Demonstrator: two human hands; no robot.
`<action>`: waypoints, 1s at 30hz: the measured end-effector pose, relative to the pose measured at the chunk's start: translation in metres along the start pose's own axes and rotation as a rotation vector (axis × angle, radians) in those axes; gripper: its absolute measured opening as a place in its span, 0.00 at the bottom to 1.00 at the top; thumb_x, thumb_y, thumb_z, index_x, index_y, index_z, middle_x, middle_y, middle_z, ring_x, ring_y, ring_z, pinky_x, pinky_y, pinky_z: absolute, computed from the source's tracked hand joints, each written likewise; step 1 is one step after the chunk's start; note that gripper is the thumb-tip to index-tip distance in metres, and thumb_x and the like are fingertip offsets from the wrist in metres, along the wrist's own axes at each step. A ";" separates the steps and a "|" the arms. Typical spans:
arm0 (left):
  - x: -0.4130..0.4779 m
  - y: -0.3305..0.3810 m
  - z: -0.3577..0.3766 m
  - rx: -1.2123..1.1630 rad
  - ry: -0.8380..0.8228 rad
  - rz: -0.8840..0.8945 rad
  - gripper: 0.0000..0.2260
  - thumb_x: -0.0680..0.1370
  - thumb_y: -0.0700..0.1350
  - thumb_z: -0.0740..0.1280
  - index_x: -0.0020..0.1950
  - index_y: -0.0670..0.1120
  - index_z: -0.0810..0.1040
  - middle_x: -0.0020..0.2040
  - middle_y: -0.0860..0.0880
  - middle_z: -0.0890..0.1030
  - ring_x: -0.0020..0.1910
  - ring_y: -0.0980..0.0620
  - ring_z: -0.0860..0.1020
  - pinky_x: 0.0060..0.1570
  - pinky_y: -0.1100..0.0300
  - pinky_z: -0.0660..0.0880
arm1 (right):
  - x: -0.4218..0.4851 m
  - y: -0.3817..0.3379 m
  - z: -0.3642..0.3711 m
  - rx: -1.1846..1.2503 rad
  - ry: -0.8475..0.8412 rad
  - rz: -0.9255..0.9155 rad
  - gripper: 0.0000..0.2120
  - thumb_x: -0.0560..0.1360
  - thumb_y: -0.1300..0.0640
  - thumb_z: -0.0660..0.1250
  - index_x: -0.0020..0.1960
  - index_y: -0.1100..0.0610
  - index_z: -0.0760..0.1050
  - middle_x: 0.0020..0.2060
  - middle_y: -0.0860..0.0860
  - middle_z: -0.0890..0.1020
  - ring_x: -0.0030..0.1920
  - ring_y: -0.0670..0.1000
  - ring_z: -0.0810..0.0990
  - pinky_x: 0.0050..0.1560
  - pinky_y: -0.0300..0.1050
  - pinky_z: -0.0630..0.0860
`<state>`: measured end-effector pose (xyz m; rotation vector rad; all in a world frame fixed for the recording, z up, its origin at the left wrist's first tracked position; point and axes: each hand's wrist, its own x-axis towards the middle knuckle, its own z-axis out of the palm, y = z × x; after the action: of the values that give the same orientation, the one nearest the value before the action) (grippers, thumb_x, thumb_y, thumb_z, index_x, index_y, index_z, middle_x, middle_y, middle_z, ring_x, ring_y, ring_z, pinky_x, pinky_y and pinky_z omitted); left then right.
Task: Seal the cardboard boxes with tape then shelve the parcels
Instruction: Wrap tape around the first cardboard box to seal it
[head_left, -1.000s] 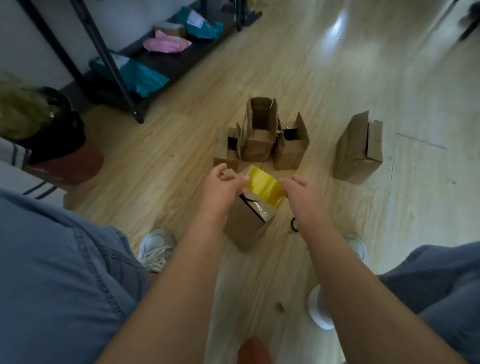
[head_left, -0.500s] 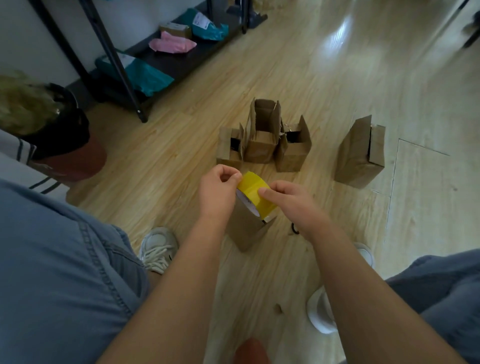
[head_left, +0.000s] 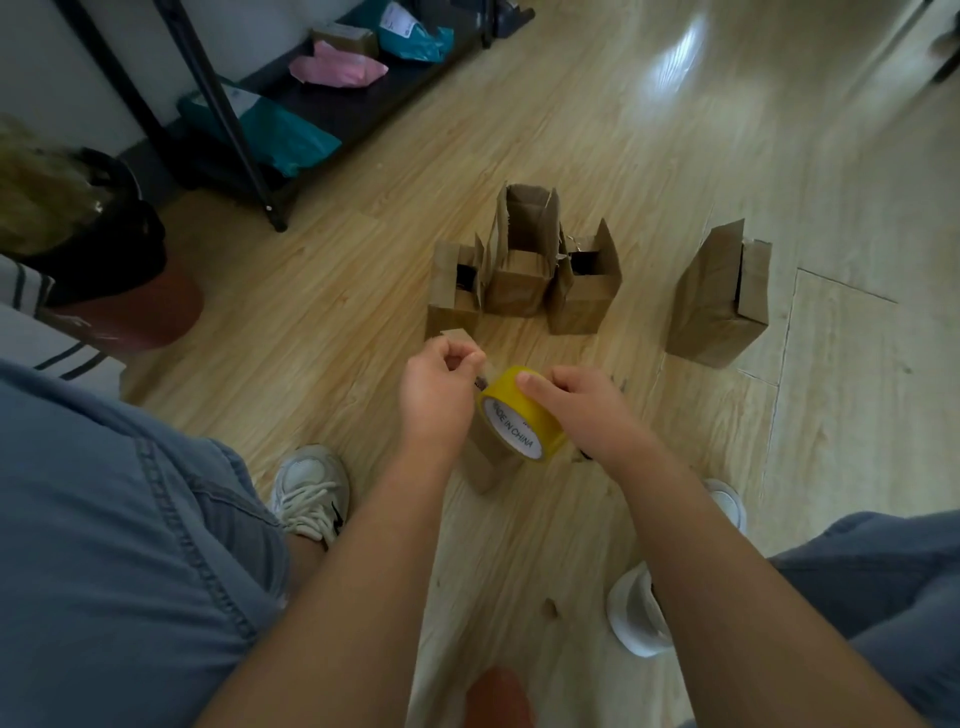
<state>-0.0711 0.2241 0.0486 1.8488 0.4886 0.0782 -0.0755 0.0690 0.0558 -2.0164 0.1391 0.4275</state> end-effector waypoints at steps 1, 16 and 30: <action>0.000 0.001 -0.001 -0.030 0.019 -0.005 0.03 0.79 0.42 0.68 0.46 0.45 0.81 0.36 0.54 0.79 0.31 0.65 0.75 0.29 0.75 0.68 | 0.000 0.002 0.001 -0.045 0.014 0.002 0.23 0.79 0.45 0.67 0.32 0.53 0.61 0.26 0.47 0.62 0.24 0.43 0.62 0.26 0.38 0.62; 0.018 -0.001 -0.020 -0.209 -0.091 -0.182 0.01 0.77 0.37 0.70 0.46 0.43 0.80 0.39 0.47 0.81 0.37 0.55 0.79 0.41 0.64 0.78 | -0.003 0.025 -0.007 0.113 -0.147 0.159 0.24 0.71 0.35 0.72 0.53 0.55 0.84 0.41 0.46 0.85 0.44 0.47 0.82 0.55 0.48 0.76; 0.067 0.004 -0.008 -0.108 0.058 -0.134 0.07 0.76 0.38 0.71 0.41 0.48 0.79 0.40 0.49 0.82 0.39 0.54 0.80 0.45 0.61 0.78 | 0.020 0.031 0.004 -0.158 0.091 0.172 0.27 0.73 0.36 0.70 0.32 0.55 0.65 0.26 0.52 0.63 0.28 0.50 0.64 0.34 0.47 0.63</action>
<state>-0.0111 0.2549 0.0423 1.7073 0.6362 0.0668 -0.0662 0.0599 0.0203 -2.1891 0.3471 0.4672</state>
